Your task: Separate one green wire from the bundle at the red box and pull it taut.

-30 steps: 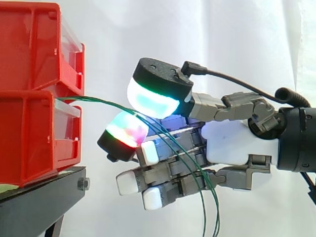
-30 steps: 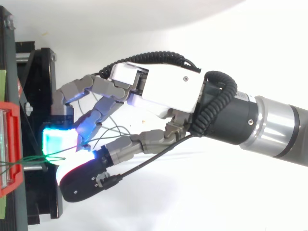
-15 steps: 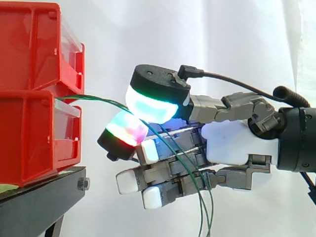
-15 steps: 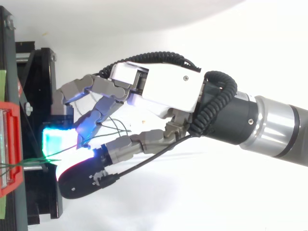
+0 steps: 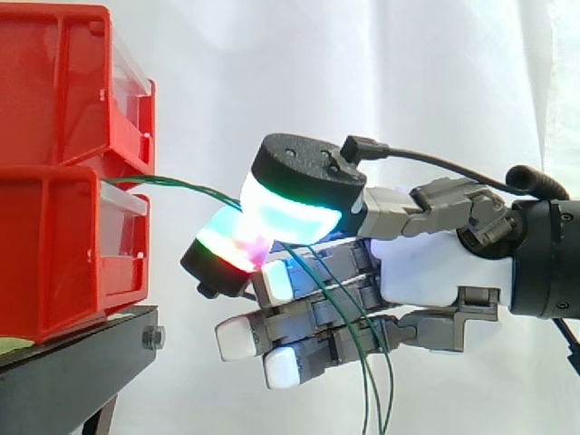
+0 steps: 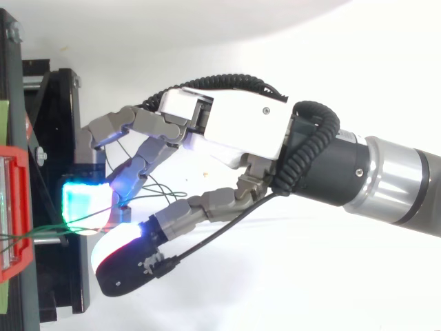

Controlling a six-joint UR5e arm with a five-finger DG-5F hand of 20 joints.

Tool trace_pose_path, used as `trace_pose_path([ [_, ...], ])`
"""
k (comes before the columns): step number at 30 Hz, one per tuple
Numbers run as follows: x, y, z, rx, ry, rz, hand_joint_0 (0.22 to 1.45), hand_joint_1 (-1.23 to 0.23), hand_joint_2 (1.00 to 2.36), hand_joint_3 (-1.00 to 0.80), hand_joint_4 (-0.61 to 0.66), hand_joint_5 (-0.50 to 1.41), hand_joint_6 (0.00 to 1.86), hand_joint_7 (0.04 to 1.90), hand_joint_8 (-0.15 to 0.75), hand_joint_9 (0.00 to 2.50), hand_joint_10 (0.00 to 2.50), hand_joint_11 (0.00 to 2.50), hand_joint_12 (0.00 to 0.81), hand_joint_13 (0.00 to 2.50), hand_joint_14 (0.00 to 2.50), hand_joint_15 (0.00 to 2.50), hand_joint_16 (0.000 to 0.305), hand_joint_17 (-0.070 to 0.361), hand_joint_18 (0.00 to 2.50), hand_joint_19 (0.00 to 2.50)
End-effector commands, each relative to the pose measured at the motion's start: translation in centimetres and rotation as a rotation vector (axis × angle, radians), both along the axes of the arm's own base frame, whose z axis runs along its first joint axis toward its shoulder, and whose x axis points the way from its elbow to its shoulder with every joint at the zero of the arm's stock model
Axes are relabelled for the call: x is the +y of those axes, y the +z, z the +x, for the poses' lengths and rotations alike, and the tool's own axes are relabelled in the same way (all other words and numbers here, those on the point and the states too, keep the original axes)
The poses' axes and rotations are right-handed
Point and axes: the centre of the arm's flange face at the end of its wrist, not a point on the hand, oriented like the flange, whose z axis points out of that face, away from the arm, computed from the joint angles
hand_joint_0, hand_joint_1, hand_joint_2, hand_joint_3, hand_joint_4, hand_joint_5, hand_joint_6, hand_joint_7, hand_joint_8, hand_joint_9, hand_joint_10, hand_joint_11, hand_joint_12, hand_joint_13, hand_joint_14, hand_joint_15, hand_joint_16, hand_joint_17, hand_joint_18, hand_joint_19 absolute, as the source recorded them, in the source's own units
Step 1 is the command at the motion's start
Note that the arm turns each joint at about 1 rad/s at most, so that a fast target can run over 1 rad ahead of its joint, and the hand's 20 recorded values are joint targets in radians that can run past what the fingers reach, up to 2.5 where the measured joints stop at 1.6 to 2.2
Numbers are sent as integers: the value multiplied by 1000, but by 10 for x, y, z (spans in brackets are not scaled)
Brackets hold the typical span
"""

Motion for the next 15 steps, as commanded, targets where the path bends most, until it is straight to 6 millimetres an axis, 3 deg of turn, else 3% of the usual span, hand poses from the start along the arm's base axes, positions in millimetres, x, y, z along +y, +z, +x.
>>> trace_pose_path([
  [1,0,-1,0,1,0,1,528,-833,1000,-500,184,-154,883,1128,308,1050,25,683,367,922,18,434,58,130,861,532],
  [6,-1,0,0,1,-2,1,589,-643,1000,-500,176,-149,864,1151,307,1070,26,681,372,947,18,446,56,127,869,570],
  [15,-2,0,0,3,3,0,651,-813,1016,-330,120,-158,868,1182,306,1052,26,690,369,938,18,453,57,128,870,561],
])
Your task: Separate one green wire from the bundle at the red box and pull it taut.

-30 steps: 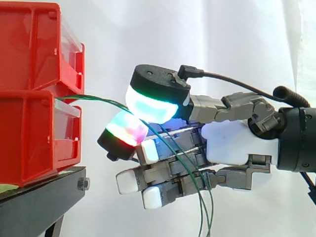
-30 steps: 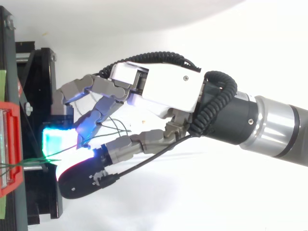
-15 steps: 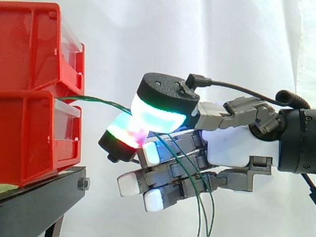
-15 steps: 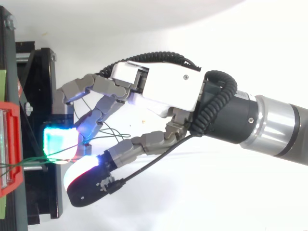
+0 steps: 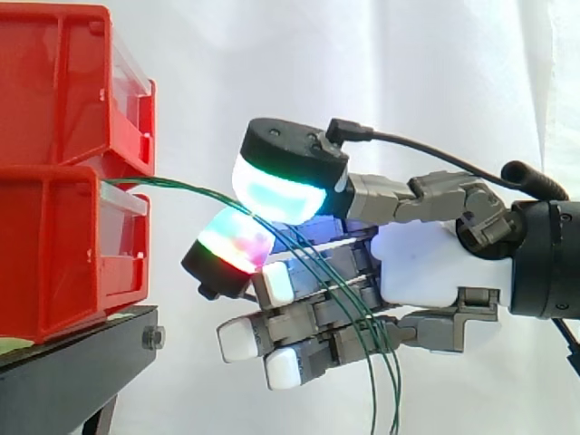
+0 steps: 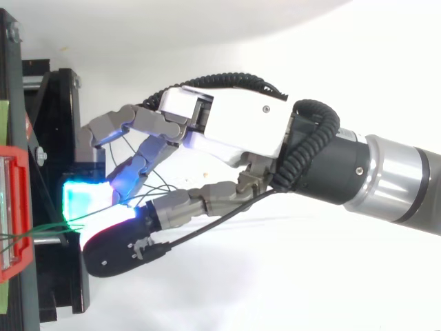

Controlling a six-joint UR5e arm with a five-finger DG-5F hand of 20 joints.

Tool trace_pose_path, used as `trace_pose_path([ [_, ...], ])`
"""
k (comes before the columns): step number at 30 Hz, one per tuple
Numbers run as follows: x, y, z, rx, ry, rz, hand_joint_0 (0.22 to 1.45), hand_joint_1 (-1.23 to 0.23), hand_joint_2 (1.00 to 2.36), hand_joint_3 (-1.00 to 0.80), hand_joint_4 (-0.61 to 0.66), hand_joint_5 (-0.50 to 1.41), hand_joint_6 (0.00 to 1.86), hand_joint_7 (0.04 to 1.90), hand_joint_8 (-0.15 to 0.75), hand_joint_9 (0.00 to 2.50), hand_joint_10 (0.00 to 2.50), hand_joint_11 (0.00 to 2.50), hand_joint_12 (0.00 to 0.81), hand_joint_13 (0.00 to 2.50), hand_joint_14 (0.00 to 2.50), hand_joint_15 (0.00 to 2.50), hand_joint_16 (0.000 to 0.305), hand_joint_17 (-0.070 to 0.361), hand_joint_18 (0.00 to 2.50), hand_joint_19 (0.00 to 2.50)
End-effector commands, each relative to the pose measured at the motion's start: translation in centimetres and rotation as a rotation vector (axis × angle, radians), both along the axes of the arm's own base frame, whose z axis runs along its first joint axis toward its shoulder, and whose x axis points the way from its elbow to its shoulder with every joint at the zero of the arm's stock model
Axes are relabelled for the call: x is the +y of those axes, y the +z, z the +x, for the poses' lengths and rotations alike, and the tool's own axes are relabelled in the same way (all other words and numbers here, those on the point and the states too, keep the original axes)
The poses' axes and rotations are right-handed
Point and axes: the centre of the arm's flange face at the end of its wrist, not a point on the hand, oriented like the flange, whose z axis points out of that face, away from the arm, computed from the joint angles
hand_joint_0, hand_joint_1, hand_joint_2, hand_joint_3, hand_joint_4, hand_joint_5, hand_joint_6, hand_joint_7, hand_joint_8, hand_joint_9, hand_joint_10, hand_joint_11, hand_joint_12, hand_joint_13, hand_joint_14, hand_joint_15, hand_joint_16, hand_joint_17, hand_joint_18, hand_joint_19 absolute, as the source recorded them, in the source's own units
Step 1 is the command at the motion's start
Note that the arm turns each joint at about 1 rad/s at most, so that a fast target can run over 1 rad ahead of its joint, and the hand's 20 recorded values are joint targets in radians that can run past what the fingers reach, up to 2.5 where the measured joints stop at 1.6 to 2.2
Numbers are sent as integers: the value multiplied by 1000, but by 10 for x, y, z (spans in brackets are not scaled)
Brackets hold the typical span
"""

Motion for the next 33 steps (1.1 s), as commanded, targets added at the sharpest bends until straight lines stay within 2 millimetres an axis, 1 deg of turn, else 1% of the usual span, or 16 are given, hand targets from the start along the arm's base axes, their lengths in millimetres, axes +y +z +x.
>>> trace_pose_path([
  [1,-1,0,0,0,-1,0,658,-830,1015,-340,117,-160,871,1163,301,1045,26,697,368,931,18,452,57,128,864,553],
  [4,-1,0,0,2,-1,0,685,-898,1011,-387,105,-164,875,1174,298,1024,26,705,358,915,18,434,56,127,848,535],
  [8,-2,2,0,-3,0,0,729,-937,1004,-451,67,-166,880,1154,289,1010,26,697,355,910,18,430,56,125,836,512],
  [11,-3,0,0,1,3,-1,754,-976,1000,-500,87,-168,886,1160,282,998,26,695,350,902,18,433,55,125,828,477],
  [13,-2,0,0,1,8,0,743,-985,1000,-500,108,-169,888,1143,282,996,24,697,348,897,18,426,55,124,825,475],
  [16,-3,4,1,-4,11,8,647,-984,1000,-500,136,-166,886,1131,280,996,24,704,346,892,18,435,55,124,817,494],
  [17,-2,4,1,-3,15,9,603,-969,1000,-500,140,-165,887,1118,283,1000,24,705,348,893,18,432,56,125,816,503],
  [18,-2,4,1,-3,15,9,540,-911,1000,-500,154,-163,883,1124,292,1011,23,698,358,905,18,443,58,130,829,511],
  [19,-3,6,2,5,22,9,520,-887,1000,-500,162,-161,881,1121,303,1022,26,708,368,909,20,439,59,133,835,523],
  [20,-2,7,2,8,26,10,504,-829,1000,-500,172,-158,876,1111,307,1030,25,691,379,921,19,439,60,135,845,528],
  [21,-2,8,2,11,27,11,502,-820,1000,-500,172,-158,875,1106,308,1035,25,686,380,927,19,438,61,137,853,535],
  [22,-2,8,2,11,27,11,490,-729,1000,-500,180,-155,866,1102,312,1043,24,671,389,933,17,436,62,140,873,547],
  [23,-2,9,1,25,34,15,488,-703,1000,-500,179,-154,861,1098,314,1051,24,674,395,937,17,438,63,141,880,543],
  [24,-2,11,1,25,34,16,504,-595,1000,-500,181,-152,851,1112,314,1058,24,674,394,940,17,448,62,140,876,558],
  [27,-3,15,2,39,34,27,547,-544,1000,-500,166,-149,840,1132,306,1060,26,670,386,936,18,448,60,135,868,581],
  [33,-5,16,1,48,33,28,582,-624,1011,-386,164,-150,835,1188,305,1061,23,675,383,926,20,462,59,134,859,609],
])
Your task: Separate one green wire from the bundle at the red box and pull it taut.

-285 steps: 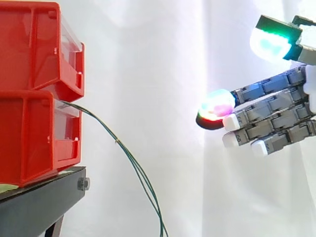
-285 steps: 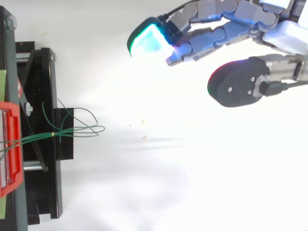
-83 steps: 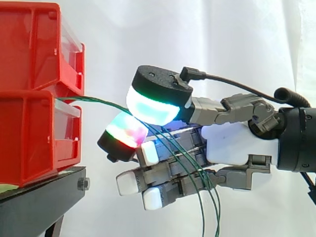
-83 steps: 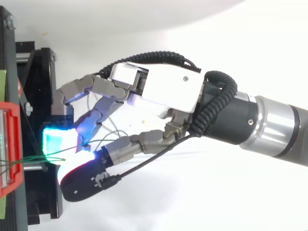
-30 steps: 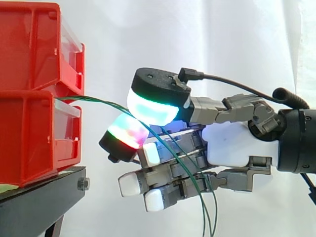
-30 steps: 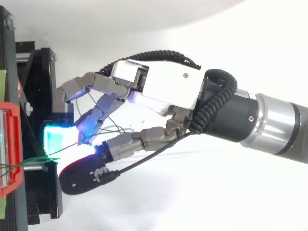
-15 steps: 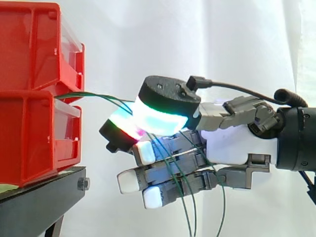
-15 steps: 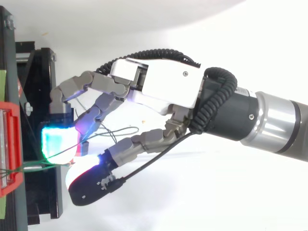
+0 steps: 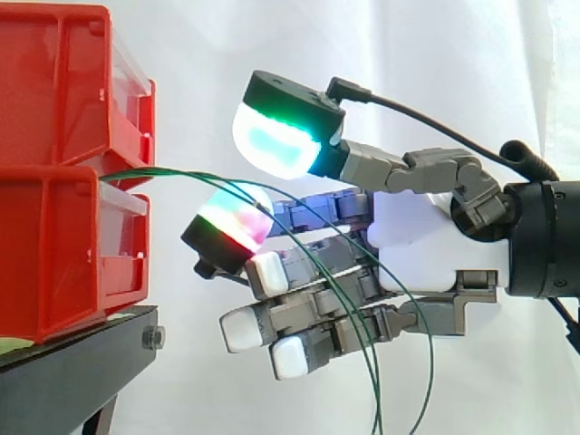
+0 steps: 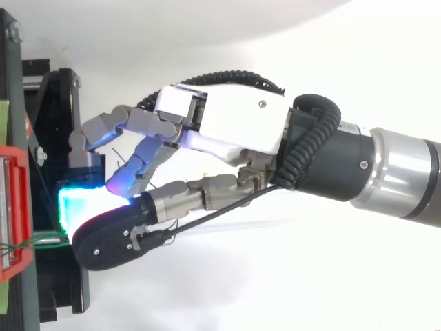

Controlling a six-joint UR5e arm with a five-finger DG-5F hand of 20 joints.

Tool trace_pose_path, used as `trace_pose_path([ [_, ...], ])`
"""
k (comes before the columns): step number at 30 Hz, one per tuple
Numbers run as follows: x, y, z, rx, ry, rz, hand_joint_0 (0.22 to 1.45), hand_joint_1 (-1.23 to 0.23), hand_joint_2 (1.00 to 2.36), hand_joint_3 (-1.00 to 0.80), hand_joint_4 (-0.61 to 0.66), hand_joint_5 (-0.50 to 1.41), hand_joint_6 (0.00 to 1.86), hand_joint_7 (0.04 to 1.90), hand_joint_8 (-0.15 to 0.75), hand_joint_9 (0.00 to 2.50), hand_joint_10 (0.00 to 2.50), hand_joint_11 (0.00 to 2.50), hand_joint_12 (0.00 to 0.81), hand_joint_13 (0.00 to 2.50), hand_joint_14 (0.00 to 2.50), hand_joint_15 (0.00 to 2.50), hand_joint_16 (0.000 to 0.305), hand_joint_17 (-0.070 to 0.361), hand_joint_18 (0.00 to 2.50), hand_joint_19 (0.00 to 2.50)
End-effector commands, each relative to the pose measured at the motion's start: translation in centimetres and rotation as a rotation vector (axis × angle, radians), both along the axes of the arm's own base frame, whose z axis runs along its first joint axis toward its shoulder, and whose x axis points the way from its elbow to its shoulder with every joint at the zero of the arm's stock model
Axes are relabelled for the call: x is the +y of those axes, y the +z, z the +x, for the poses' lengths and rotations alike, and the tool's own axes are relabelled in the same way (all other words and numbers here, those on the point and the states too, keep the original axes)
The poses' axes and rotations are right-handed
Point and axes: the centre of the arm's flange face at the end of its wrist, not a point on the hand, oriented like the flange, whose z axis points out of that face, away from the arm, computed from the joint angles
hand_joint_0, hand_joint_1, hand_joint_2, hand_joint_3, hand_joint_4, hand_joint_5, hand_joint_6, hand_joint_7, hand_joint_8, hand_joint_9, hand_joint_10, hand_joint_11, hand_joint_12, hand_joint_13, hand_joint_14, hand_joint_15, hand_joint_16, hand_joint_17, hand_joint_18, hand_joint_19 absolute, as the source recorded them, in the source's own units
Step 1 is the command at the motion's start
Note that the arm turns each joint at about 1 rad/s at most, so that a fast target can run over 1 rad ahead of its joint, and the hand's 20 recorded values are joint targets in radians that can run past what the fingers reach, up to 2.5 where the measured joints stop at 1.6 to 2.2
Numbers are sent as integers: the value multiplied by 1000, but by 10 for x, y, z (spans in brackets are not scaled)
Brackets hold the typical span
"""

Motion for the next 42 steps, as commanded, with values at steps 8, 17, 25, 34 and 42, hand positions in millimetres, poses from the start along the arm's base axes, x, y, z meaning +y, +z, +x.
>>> trace_pose_path([
  [8,-1,1,-1,13,-1,2,572,-665,1011,-372,170,-154,842,1168,306,1057,24,682,388,925,20,465,60,135,863,599],
  [17,-2,3,-7,53,-1,-4,604,-730,1024,-175,127,-154,877,1212,309,1066,23,681,378,931,20,461,59,132,859,590],
  [25,-5,18,-13,68,-2,-13,604,-735,1028,-88,64,-144,890,1220,301,1081,24,683,377,934,20,453,58,130,865,588],
  [34,-8,32,-29,160,-9,-58,604,-738,1027,-69,67,-138,888,1241,300,1087,23,677,376,887,18,442,58,130,837,569],
  [42,-18,54,-56,267,-151,-98,610,-733,1026,-91,70,-141,889,1233,306,1164,29,813,379,893,18,447,58,130,832,579],
])
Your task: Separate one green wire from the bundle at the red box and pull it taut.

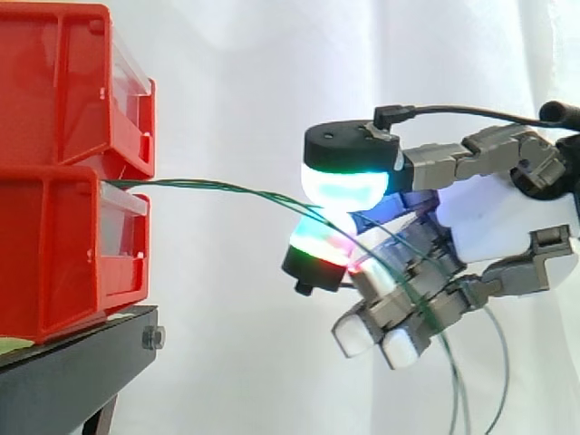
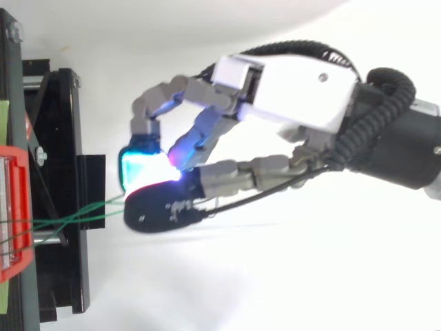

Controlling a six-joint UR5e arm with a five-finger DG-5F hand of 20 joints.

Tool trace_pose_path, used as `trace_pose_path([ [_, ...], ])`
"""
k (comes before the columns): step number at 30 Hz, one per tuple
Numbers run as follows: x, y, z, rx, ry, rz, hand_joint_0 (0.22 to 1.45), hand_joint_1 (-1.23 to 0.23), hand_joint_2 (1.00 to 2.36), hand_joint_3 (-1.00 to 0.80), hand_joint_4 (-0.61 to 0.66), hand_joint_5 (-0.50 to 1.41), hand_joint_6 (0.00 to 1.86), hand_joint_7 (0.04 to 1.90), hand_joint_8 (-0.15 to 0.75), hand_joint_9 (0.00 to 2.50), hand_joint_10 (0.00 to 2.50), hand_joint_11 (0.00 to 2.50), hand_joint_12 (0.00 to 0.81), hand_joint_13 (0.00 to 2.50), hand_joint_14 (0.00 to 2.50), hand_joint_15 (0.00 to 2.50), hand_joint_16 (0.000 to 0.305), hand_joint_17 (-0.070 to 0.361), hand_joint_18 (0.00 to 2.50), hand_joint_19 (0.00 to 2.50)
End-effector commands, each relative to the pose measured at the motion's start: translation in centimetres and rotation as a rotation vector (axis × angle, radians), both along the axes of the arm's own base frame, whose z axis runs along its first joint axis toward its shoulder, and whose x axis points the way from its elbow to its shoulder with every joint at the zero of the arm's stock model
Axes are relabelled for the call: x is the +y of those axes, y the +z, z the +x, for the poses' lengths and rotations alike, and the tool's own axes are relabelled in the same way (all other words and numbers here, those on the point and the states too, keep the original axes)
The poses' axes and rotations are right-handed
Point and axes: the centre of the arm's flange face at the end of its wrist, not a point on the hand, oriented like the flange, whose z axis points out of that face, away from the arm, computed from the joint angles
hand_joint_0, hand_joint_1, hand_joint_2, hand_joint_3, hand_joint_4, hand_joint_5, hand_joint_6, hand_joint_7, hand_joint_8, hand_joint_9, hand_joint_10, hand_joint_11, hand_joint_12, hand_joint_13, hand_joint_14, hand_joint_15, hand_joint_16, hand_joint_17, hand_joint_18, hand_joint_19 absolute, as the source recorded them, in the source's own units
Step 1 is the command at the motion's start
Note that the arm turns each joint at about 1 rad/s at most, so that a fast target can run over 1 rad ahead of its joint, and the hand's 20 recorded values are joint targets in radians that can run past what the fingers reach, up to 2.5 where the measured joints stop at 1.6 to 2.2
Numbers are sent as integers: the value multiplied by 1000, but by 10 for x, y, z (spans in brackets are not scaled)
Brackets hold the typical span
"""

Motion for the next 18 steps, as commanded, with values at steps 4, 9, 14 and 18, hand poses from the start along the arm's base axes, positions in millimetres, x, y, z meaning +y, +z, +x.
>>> trace_pose_path([
  [4,-4,11,-14,47,-86,-26,611,-729,1026,-101,73,-145,890,1222,306,1171,29,848,378,897,19,449,58,129,835,578],
  [9,-4,18,-20,65,-113,-38,612,-722,1026,-120,75,-149,890,1211,308,1189,32,935,379,902,18,457,58,130,837,578],
  [14,-3,21,-27,81,-167,-38,613,-717,1026,-135,73,-152,891,1196,311,1142,30,956,379,929,21,490,58,129,840,587],
  [18,2,26,-34,98,-170,-11,613,-719,1025,-137,56,-153,891,1192,296,834,22,642,374,917,20,473,57,128,826,558],
])
